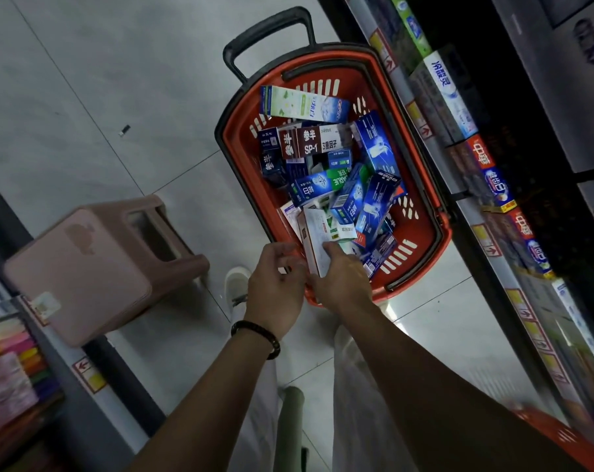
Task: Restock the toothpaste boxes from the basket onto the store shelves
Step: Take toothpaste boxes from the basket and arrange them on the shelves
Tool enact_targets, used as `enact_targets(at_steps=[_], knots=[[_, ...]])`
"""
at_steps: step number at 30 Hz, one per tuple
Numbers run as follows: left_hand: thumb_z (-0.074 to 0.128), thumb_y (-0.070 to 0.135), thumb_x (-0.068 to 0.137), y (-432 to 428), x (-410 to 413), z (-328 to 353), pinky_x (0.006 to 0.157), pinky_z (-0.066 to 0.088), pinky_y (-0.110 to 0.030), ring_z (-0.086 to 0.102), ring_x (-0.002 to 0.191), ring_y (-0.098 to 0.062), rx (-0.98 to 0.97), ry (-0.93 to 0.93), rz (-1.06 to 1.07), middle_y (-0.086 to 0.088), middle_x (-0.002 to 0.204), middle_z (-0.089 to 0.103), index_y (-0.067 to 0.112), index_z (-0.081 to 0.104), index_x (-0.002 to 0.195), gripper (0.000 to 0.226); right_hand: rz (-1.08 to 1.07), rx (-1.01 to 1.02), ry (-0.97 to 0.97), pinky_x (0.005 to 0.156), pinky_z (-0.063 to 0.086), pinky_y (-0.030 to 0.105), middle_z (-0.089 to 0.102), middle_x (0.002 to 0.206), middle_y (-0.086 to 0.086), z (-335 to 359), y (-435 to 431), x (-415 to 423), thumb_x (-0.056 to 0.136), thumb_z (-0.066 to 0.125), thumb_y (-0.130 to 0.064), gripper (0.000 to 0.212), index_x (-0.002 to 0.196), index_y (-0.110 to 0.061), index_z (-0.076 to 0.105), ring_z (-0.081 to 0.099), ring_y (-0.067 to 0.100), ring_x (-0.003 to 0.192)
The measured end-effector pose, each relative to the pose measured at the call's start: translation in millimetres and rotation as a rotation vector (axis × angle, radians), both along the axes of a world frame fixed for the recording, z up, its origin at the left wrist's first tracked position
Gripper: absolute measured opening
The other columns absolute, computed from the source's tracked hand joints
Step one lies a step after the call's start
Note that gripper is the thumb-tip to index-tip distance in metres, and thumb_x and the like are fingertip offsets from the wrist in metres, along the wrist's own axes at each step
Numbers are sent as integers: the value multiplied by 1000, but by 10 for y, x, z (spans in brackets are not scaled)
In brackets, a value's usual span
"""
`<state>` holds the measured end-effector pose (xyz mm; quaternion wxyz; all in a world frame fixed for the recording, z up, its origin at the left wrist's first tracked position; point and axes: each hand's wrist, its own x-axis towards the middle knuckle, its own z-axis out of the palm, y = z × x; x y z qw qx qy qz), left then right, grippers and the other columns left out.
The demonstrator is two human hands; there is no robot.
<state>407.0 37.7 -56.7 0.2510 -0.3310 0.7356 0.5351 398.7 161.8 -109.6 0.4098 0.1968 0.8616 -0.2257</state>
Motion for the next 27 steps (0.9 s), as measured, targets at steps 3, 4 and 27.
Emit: enact_targets(at_steps=[3, 4, 27], knots=[[60, 15, 104, 27, 12, 18, 66, 58, -16, 73, 87, -11, 19, 3, 16, 9, 107, 71, 23, 58, 123, 21, -3, 26, 0, 105, 53, 50, 55, 148, 10, -24, -3, -37, 95, 75, -47, 82, 163, -32, 32, 52, 34, 139], [60, 16, 104, 39, 23, 28, 68, 60, -19, 74, 89, -13, 25, 4, 20, 7, 109, 71, 22, 57, 125, 22, -21, 27, 1, 105, 53, 51, 56, 148, 10, -25, -2, -46, 94, 76, -50, 84, 163, -33, 32, 52, 34, 139], [62, 22, 103, -256, -489, 1450, 83, 61, -37, 72, 92, -14, -66, 85, -12, 10, 112, 69, 30, 57, 125, 23, -243, -230, 160, 69, 52, 16, 69, 133, -3, 1961, 419, -295, 88, 79, -42, 57, 142, -31, 65, 68, 18, 116]])
